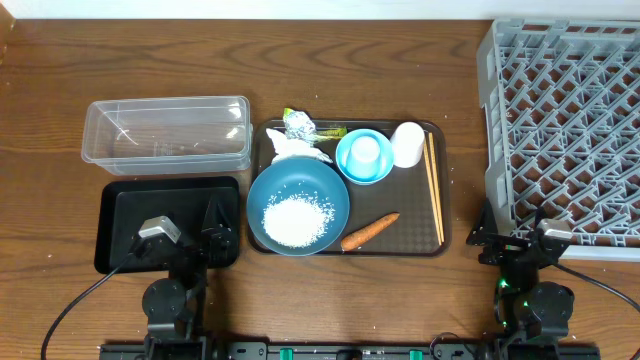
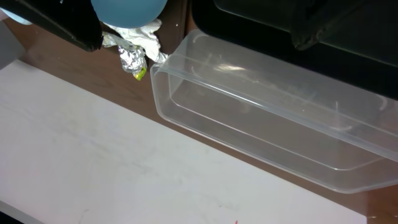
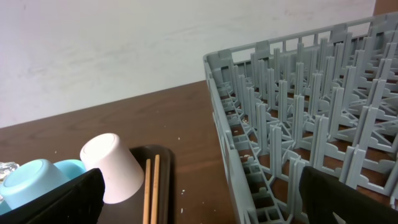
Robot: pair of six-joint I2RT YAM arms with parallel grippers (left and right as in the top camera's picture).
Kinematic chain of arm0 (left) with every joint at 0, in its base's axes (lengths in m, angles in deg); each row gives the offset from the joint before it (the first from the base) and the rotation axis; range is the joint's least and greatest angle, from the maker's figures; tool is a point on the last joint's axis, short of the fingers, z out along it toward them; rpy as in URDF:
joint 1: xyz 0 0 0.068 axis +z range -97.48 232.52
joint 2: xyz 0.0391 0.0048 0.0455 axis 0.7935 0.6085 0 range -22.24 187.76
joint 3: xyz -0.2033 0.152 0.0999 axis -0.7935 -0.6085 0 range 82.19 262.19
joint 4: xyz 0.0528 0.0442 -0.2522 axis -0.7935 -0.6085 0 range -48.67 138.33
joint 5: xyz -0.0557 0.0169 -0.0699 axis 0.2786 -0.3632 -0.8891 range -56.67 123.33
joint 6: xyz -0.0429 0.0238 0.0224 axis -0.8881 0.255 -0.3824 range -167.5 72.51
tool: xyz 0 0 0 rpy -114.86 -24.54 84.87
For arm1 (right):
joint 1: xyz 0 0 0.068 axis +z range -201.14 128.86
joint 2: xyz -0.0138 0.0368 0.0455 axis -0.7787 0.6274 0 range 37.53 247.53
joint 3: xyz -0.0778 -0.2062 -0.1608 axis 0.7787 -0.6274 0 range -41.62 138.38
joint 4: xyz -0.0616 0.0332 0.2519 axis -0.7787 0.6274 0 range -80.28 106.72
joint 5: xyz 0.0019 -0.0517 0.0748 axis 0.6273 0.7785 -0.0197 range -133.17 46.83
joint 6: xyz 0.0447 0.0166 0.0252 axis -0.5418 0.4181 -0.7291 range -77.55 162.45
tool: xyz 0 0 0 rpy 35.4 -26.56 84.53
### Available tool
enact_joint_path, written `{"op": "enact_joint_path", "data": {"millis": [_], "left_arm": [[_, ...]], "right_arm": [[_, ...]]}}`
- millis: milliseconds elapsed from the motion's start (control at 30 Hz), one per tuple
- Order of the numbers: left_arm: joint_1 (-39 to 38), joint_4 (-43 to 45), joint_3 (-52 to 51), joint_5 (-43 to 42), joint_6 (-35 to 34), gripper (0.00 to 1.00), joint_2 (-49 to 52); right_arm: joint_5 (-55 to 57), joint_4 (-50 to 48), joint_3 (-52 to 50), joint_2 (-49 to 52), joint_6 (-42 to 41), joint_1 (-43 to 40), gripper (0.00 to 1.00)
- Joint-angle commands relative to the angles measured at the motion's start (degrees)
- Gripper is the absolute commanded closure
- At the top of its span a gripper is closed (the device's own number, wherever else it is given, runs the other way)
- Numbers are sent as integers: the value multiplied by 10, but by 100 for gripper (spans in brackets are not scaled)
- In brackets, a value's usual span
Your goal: Sort waste into correct bins and load items into the dishwasher rack
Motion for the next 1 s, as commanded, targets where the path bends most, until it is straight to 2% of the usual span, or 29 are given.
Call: {"op": "enact_joint_path", "data": {"millis": [0,133,433,633,800,967], "left_arm": [[-2,-25,-10,10,8,1,-4],[-2,-24,-10,9,7,1,-4],[-2,-11,-10,7,-88,1,-4],[-2,-19,11,-135,-57,1,-3],[-2,-100,79,-143,-51,1,9],[-2,-193,190,-142,-1,1,76]], "right_arm": [[2,3,-1,-3,8,9,1],[2,3,-1,-3,8,9,1],[2,3,-1,-3,8,9,1],[2,3,-1,-2,8,9,1],[2,3,-1,-3,8,9,1],[2,3,-1,-2,8,9,1]]}}
